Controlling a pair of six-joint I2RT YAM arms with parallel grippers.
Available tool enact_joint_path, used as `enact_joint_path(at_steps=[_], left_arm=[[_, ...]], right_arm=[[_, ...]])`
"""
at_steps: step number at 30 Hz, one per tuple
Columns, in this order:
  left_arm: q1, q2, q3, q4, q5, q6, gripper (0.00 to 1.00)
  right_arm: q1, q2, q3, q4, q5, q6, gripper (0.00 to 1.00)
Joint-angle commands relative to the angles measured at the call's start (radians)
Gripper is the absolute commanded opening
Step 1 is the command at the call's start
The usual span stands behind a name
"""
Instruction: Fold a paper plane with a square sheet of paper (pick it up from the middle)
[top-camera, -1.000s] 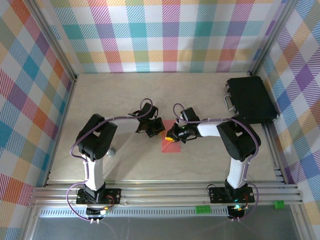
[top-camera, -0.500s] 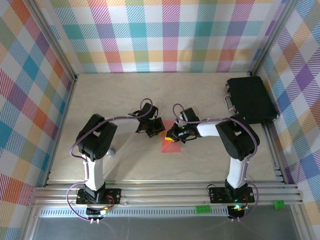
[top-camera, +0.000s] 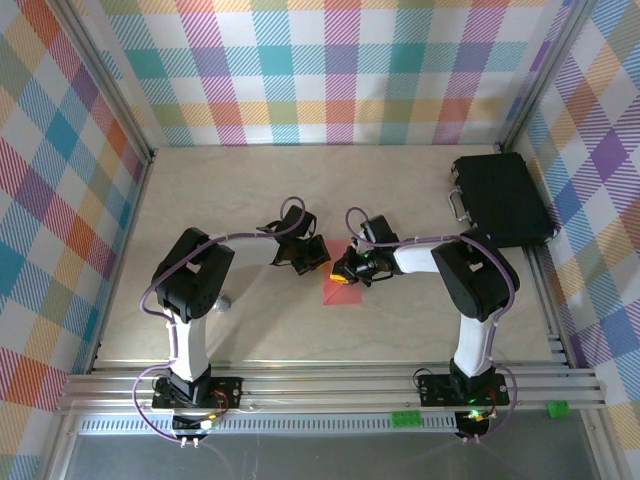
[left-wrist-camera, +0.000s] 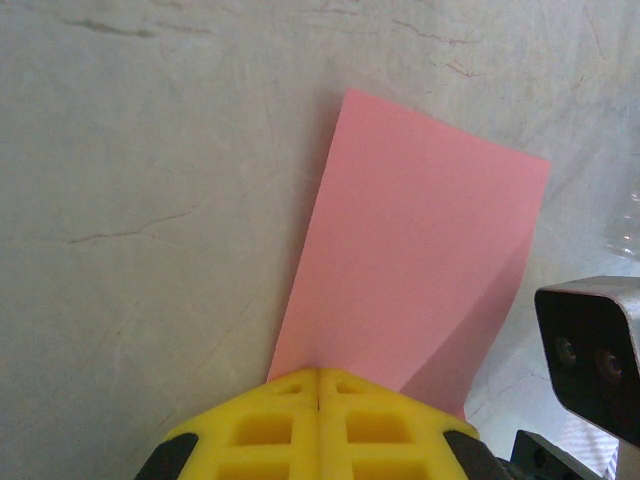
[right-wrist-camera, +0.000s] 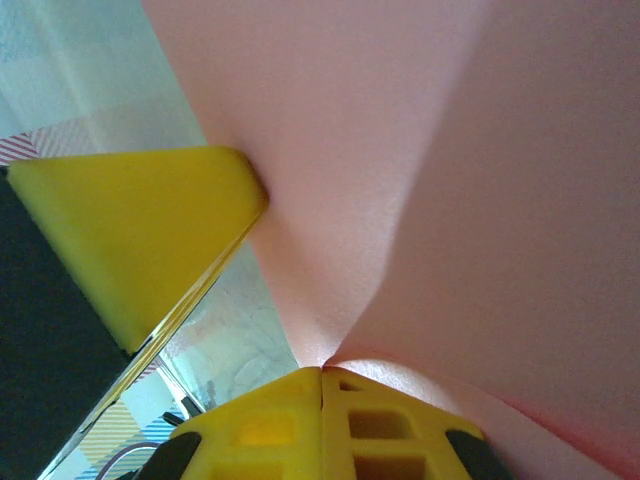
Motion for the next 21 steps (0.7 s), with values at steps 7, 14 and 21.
enact_joint_path(at_steps=[7, 14, 21], left_arm=[[-0.01, 0.033, -0.013, -0.071, -0.02, 0.009, 0.04], [-0.01, 0.032, -0.017, -0.071, -0.023, 0.005, 0.04], [-0.01, 0.03, -0.019, -0.073, -0.026, 0.004, 0.04]], right_arm=[[0.004, 0.027, -0.011, 0.008, 0.012, -0.016, 0.01], [0.003, 0.032, -0.016, 0.027, 0.012, -0.01, 0.01], [0.004, 0.04, -0.016, 0.024, 0.02, -0.01, 0.01]])
